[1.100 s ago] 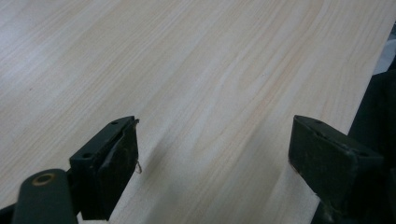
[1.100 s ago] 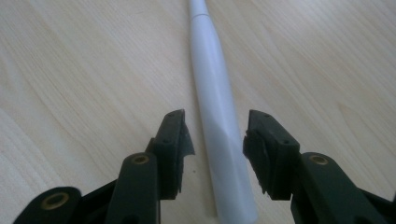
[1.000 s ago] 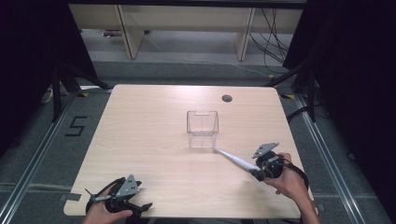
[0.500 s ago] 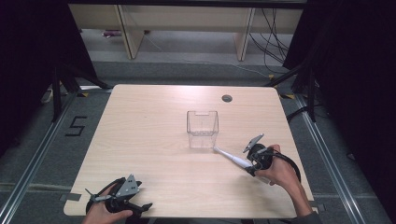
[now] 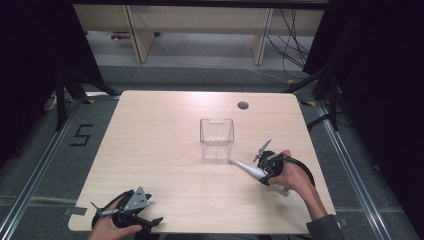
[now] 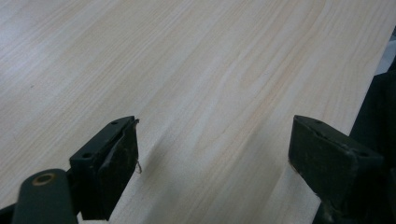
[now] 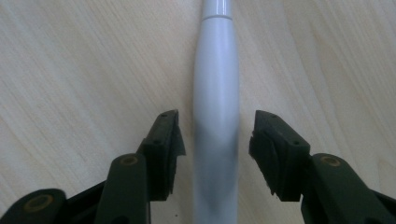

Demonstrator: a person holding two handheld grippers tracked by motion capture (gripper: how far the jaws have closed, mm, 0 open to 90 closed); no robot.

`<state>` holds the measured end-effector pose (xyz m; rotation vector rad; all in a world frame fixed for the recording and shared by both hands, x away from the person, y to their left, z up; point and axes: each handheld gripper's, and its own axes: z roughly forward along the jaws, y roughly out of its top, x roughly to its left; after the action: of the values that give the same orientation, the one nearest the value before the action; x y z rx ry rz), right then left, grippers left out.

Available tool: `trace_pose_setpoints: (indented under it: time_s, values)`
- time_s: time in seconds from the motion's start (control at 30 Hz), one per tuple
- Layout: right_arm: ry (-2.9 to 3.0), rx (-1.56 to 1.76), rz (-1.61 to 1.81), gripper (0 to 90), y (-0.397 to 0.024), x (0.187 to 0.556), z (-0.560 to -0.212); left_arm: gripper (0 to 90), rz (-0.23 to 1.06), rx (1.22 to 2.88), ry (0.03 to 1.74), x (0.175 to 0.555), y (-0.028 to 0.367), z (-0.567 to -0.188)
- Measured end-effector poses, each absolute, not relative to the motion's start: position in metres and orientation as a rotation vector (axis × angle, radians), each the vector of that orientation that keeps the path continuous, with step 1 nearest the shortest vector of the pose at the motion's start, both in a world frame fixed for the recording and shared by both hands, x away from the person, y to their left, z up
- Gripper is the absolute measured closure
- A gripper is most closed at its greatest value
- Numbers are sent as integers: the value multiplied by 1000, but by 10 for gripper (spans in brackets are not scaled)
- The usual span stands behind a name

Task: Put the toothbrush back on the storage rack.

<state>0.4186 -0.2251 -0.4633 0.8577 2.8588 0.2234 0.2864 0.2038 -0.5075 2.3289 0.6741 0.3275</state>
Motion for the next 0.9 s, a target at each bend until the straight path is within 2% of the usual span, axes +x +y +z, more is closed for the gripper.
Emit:
trace_pose_setpoints:
  time_s: [0.57,0.9]
  values:
    - [2948,870,91,653,-215,433,-472,155,329,2329,675,286,204,-507]
    - [2987,857,48,664,-215,442,-473,155,327,2328,672,286,204,-507]
